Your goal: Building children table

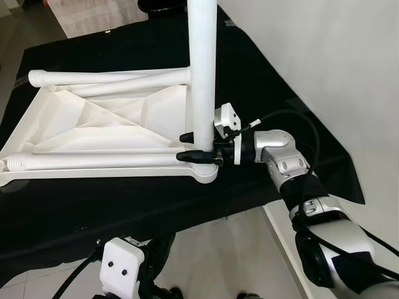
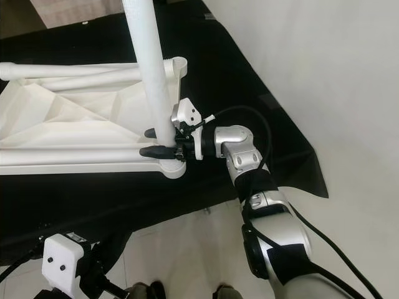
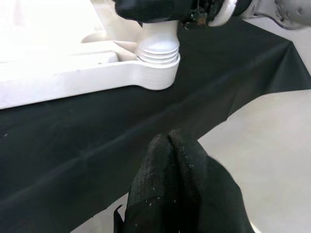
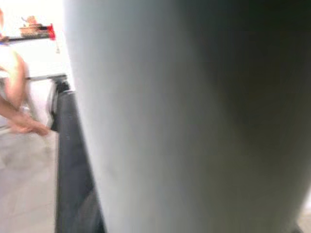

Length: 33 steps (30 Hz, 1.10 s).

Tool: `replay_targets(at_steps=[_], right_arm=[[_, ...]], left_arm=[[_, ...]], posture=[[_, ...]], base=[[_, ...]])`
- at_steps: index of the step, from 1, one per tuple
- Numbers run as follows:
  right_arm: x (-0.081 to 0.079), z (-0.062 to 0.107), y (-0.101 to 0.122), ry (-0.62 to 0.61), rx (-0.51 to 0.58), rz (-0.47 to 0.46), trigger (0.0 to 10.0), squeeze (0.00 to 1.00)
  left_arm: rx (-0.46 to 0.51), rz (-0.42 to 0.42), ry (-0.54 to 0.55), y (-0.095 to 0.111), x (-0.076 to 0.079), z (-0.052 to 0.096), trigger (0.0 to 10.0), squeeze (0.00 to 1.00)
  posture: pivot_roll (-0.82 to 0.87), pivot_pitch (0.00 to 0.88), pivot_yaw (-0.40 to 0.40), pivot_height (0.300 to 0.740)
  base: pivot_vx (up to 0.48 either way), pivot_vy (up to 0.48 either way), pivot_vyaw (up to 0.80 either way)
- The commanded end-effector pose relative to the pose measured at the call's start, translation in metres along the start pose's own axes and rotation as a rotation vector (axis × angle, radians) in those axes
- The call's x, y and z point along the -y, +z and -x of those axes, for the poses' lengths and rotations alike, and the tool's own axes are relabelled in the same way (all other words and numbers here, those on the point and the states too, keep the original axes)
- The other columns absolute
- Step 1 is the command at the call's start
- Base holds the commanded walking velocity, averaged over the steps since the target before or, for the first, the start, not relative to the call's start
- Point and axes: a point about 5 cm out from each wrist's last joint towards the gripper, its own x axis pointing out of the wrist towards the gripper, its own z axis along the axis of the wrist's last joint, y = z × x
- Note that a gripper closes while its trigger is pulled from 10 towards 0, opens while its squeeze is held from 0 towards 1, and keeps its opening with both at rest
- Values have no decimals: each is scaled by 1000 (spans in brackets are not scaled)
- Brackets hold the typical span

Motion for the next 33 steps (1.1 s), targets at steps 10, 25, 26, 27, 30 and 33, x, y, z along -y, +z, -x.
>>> replay_targets(at_steps=[10, 25, 26, 27, 30, 33], right_arm=[[-92, 12, -26, -866, -131, -40, 0, 0], [-67, -7, -23, -671, -107, -65, 10000, 0], [-66, -5, -18, -629, -93, -63, 10000, 0], [-63, -5, -14, -546, -64, -77, 10000, 1000], [-59, -3, -10, -485, -38, -71, 10000, 1000], [-43, 0, -4, -336, -14, -7, 10000, 1000]], left_arm=[[-23, 8, 10, -9, -10, -7, 10000, 0], [-24, -24, 41, -19, -22, -25, 10000, 0], [-22, -22, 39, -19, -22, -26, 10000, 0], [-20, -20, 37, -19, -21, -26, 10000, 0], [-19, -18, 35, -18, -20, -26, 10000, 0], [-19, -14, 33, -17, -17, -24, 10000, 0]], posture=[[44, 210, 53, 740], [19, 130, 36, 740], [15, 130, 34, 740], [16, 134, 34, 740], [22, 138, 35, 740], [32, 146, 34, 740]], base=[[0, 0, 0], [0, 0, 0], [0, 0, 0], [0, 0, 0], [0, 0, 0], [0, 0, 0]])
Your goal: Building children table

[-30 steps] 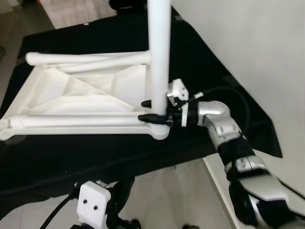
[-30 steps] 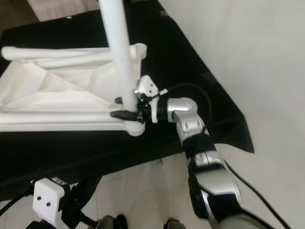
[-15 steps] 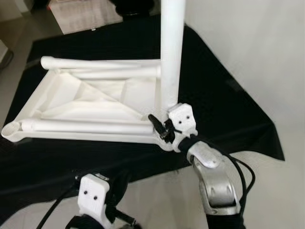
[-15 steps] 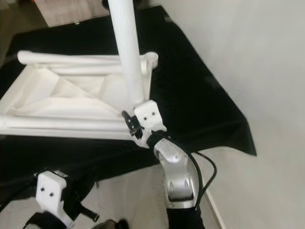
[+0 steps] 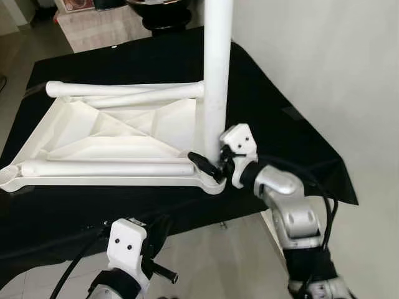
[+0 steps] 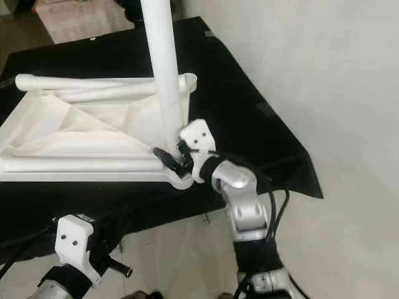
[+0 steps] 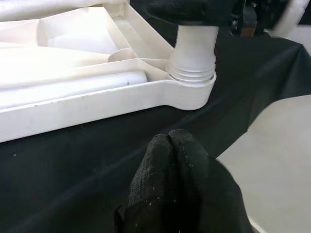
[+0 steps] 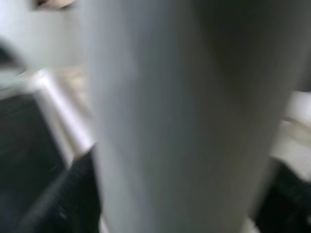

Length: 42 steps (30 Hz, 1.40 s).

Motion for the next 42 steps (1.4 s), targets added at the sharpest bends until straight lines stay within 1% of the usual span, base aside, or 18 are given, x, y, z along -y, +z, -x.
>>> replay_targets(at_steps=[1, 3, 4, 7, 9, 12, 18, 19, 20, 21, 22, 23, 34, 36, 38, 40, 41, 42], right_arm=[[1, -4, -2, 117, 21, -12, 10000, 608], [3, -5, -3, 156, 21, -17, 10000, 608], [6, -6, -4, 203, 12, -14, 10000, 0], [9, -7, -4, 253, 6, -1, 10000, 0], [16, -10, -4, 344, -7, -14, 10000, 0], [23, -13, -2, 409, -14, -42, 10000, 0], [28, -18, 1, 480, -25, -52, 10000, 0], [29, -20, 2, 497, -20, -60, 9412, 0], [29, -20, 2, 497, -20, -60, 9412, 0], [30, -21, 3, 513, -15, -62, 3647, 0], [30, -21, 3, 513, -15, -62, 3647, 0], [31, -22, 3, 541, -15, -59, 0, 0], [37, -16, 1, 537, 10, -69, 0, 0], [42, -9, 0, 493, 21, -62, 0, 0], [42, -9, 0, 493, 21, -62, 0, 0], [45, -5, -2, 445, 14, -35, 0, 0], [48, -1, -4, 368, 7, -9, 0, 0], [48, -1, -4, 368, 7, -9, 0, 0]], left_arm=[[-14, 1, 11, -2, 1, 4, 10000, 0], [-14, 2, 10, -2, 1, 4, 10000, 0], [-14, 3, 9, -2, 2, 5, 10000, 0], [-14, 4, 9, -2, 3, 6, 10000, 0], [-15, 5, 8, 0, 4, 9, 10000, 0], [-19, 6, 6, 1, 6, 12, 10000, 0], [-28, 12, 0, 2, 7, 17, 10000, 0], [-31, 13, -1, 2, 8, 18, 10000, 0], [-31, 13, -1, 2, 8, 18, 10000, 0], [-32, 14, -1, 2, 8, 18, 10000, 0], [-32, 14, -1, 2, 8, 18, 10000, 0], [-34, 15, -2, 2, 8, 20, 10000, 0], [-37, 16, -1, 2, 9, 20, 10000, 0], [-35, 17, 0, 2, 8, 18, 10000, 0], [-35, 17, 0, 2, 8, 18, 10000, 0], [-33, 17, -1, 2, 8, 17, 10000, 0], [-32, 18, -1, 1, 8, 16, 10000, 0], [-32, 18, -1, 1, 8, 16, 10000, 0]], posture=[[38, 152, 32, 740], [38, 152, 32, 740], [45, 160, 31, 740], [52, 164, 30, 740], [62, 174, 33, 740], [70, 181, 35, 740], [83, 194, 43, 740], [86, 195, 44, 740], [86, 195, 44, 740], [86, 196, 44, 740], [86, 196, 44, 740], [89, 198, 45, 740], [82, 191, 48, 740], [69, 188, 51, 740], [69, 188, 51, 740], [58, 185, 48, 740], [54, 182, 38, 740], [54, 182, 38, 740]], base=[[0, 0, 0], [0, 0, 0], [0, 0, 0], [0, 0, 0], [0, 0, 0], [0, 0, 0], [0, 0, 0], [0, 0, 0], [0, 0, 0], [0, 0, 0], [0, 0, 0], [0, 0, 0], [0, 0, 0], [0, 0, 0], [0, 0, 0], [0, 0, 0], [0, 0, 0], [0, 0, 0]])
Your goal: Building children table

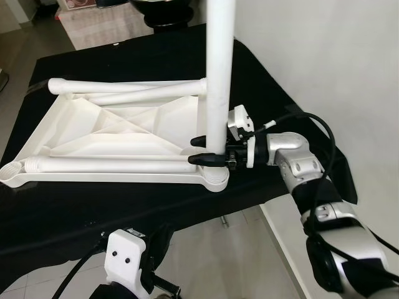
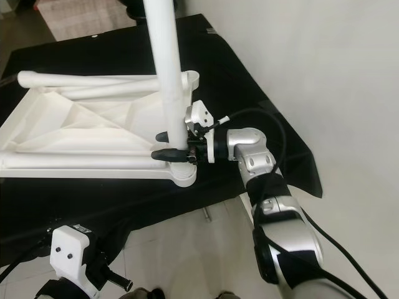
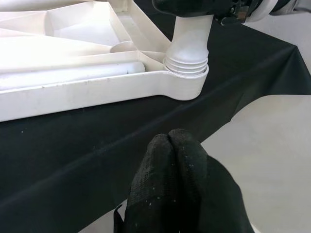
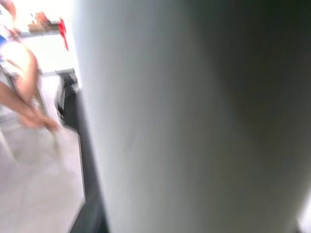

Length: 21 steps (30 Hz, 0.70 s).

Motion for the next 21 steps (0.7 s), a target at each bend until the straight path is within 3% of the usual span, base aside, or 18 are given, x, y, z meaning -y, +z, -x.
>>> replay_targets(at_steps=[1, 2, 3, 4, 5, 6, 7, 9, 12, 13, 14, 15, 21], right_arm=[[-4, 2, -6, -206, -34, 14, 0, 0], [-4, 2, -6, -206, -34, 14, 0, 0], [-18, -8, -16, -510, -71, -10, 0, 0], [-18, -8, -16, -510, -71, -10, 0, 0], [-51, -17, -25, -670, -95, -41, 0, 0], [-51, -17, -25, -670, -95, -41, 0, 0], [-76, -23, -24, -770, -87, -43, 0, 0], [-95, -39, -19, -764, -47, -39, 0, 0], [-93, -47, -19, -744, -36, -44, 0, 0], [-89, -52, -19, -714, -34, -49, 1216, 0], [-89, -52, -19, -714, -34, -49, 1216, 0], [-84, -53, -17, -707, -30, -50, 10000, 0], [-71, -48, -4, -640, 13, -60, 10000, 0]], left_arm=[[-25, -2, 0, -4, -1, 1, 10000, 0], [-25, -2, 0, -4, -1, 1, 10000, 0], [-24, -5, 4, -4, -4, 1, 10000, 0], [-24, -5, 4, -4, -4, 1, 10000, 0], [-24, -8, 2, -4, -5, 1, 10000, 0], [-24, -8, 2, -4, -5, 1, 10000, 0], [-24, -9, -1, -4, -6, 0, 10000, 0], [-26, -10, -3, -5, -8, -2, 10000, 0], [-27, -9, -2, -6, -8, -3, 10000, 0], [-26, -10, 1, -7, -8, -4, 10000, 0], [-26, -10, 1, -7, -8, -4, 10000, 0], [-25, -11, 5, -7, -9, -4, 10000, 0], [-22, -12, 10, -8, -9, -4, 10000, 0]], posture=[[58, 178, 30, 740], [58, 178, 30, 740], [51, 188, 52, 740], [51, 188, 52, 740], [50, 186, 53, 740], [50, 186, 53, 740], [66, 179, 49, 740], [49, 158, 57, 740], [61, 154, 45, 740], [63, 153, 43, 740], [63, 153, 43, 740], [58, 148, 42, 740], [55, 146, 37, 740]], base=[[0, 0, 0], [0, 0, 0], [0, 0, 0], [0, 0, 0], [0, 0, 0], [0, 0, 0], [0, 0, 0], [0, 0, 0], [0, 0, 0], [0, 0, 0], [0, 0, 0], [0, 0, 0], [0, 0, 0]])
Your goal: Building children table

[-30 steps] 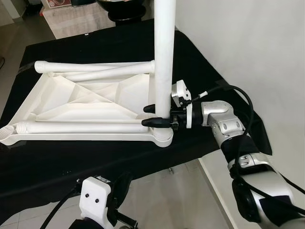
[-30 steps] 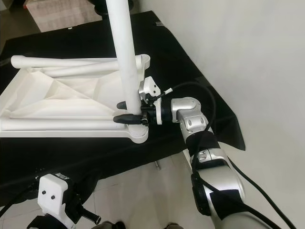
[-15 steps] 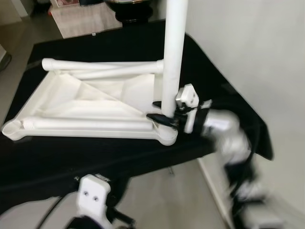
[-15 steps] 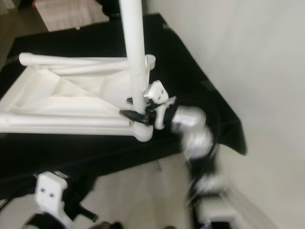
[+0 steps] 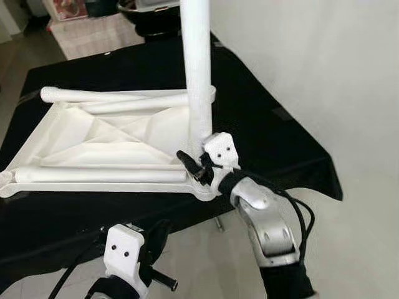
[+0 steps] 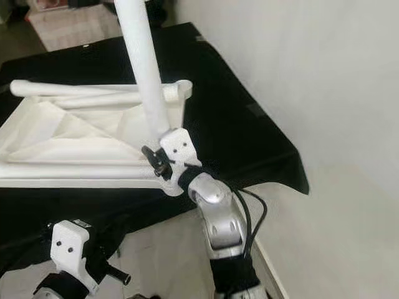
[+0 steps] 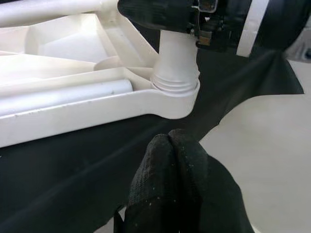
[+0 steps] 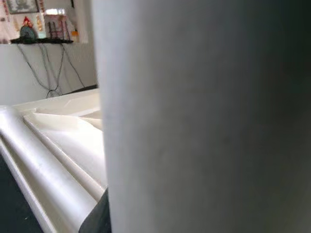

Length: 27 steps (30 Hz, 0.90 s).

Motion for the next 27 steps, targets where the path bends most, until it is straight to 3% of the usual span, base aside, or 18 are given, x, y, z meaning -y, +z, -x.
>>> replay_targets(at_steps=[1, 2, 7, 9, 10, 11, 12, 13, 14, 15, 23, 27], right_arm=[[0, -2, 2, 26, -11, -23, 10000, 0], [2, 0, 8, 19, 0, -40, 10000, 1000], [16, -2, 21, 158, 59, -50, 10000, 1000], [25, -2, 23, 315, 75, -40, 10000, 1000], [27, -2, 20, 402, 53, 3, 10000, 349], [27, -2, 20, 402, 53, 3, 10000, 349], [29, -1, 16, 487, 22, 53, 10000, 0], [29, -1, 16, 487, 22, 53, 10000, 0], [36, -1, 7, 602, -46, 96, 10000, 0], [38, -1, 6, 620, -59, 95, 10000, 0], [50, -14, 15, 681, -68, 122, 10000, 0], [58, -21, 23, 728, -62, 87, 10000, 0]], left_arm=[[-21, -2, 11, -5, -3, 2, 10000, 0], [-20, -2, 10, -5, -3, 2, 10000, 0], [-18, 0, 8, -4, -3, 0, 10000, 0], [-17, 0, 9, -4, -2, 0, 10000, 0], [-17, 0, 9, -3, -2, 0, 10000, 0], [-17, 0, 9, -3, -2, 0, 10000, 0], [-17, 0, 9, -3, -1, 0, 10000, 0], [-17, 0, 9, -3, -1, 0, 10000, 0], [-18, 0, 8, -2, 0, 1, 10000, 0], [-17, 1, 7, -2, 0, 2, 10000, 0], [-27, 0, 3, 1, 2, 8, 10000, 0], [-33, 3, -1, 2, 4, 12, 10000, 0]], posture=[[55, 146, 37, 740], [55, 146, 37, 740], [55, 149, 37, 740], [63, 153, 39, 740], [66, 155, 40, 740], [66, 155, 40, 740], [67, 157, 40, 740], [67, 157, 40, 740], [73, 162, 41, 740], [81, 167, 43, 740], [97, 191, 53, 740], [96, 202, 50, 740]], base=[[0, 0, 0], [0, 0, 0], [0, 0, 0], [0, 0, 0], [0, 0, 0], [0, 0, 0], [0, 0, 0], [0, 0, 0], [0, 0, 0], [0, 0, 0], [0, 0, 0], [0, 0, 0]])
